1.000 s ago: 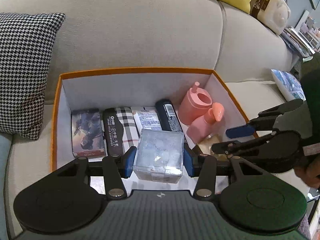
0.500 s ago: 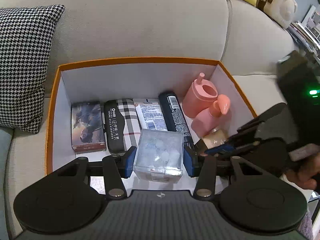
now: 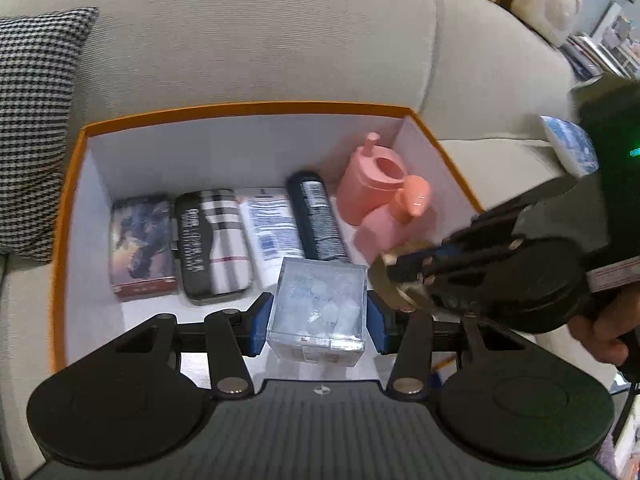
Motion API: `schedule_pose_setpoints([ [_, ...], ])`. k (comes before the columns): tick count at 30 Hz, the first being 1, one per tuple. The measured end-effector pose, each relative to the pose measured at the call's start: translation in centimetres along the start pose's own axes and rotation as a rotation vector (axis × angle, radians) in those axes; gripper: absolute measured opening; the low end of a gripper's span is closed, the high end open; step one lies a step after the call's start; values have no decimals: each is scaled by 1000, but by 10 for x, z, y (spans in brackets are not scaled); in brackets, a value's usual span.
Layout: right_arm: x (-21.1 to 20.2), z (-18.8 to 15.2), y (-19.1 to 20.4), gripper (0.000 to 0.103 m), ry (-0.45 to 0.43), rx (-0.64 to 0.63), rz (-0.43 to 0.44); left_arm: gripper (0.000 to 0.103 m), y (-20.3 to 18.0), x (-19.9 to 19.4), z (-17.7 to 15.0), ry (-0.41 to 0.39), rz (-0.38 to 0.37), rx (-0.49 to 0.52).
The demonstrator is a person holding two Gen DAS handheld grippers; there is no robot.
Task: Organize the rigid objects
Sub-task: 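Lower the clear cube and tan box into the shoebox beside the pink bottle, then open the right tool to release the tan box while the left tool releases the cube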
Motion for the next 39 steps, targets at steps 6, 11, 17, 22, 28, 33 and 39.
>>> schedule_pose_setpoints([
  [6, -51, -6, -20, 6, -181, 60, -73, 55, -18, 10, 0, 43, -39, -25],
  [11, -70, -20, -36, 8, -259, 106, -130, 55, -23, 30, -6, 129, -53, -102],
  [17, -69, -25, -43, 8, -280, 126, -137, 54, -27, 53, -10, 247, -79, -168],
  [22, -62, -24, -42, 9, -287, 134, -132, 53, -32, 64, -10, 283, -114, -209],
  [28, -56, -26, -41, 8, -270, 132, -133, 53, -37, 69, -9, 288, -118, -237],
  [33, -56, -28, -41, 9, -274, 130, -132, 58, -37, 69, -10, 296, -167, -249],
  [39, -58, -30, -40, 10, -280, 126, -128, 58, -27, 56, -11, 258, -212, -277],
])
Point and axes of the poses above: each gripper's, at about its wrist camera, not at the fingertips, and x roughly the way its jaws point, y to its left, z to its top, the point moved 6 cm from there along x, roughly the way its jaws point, and after that the axes turned 3 degrees about -z, right-handed, at the moved point
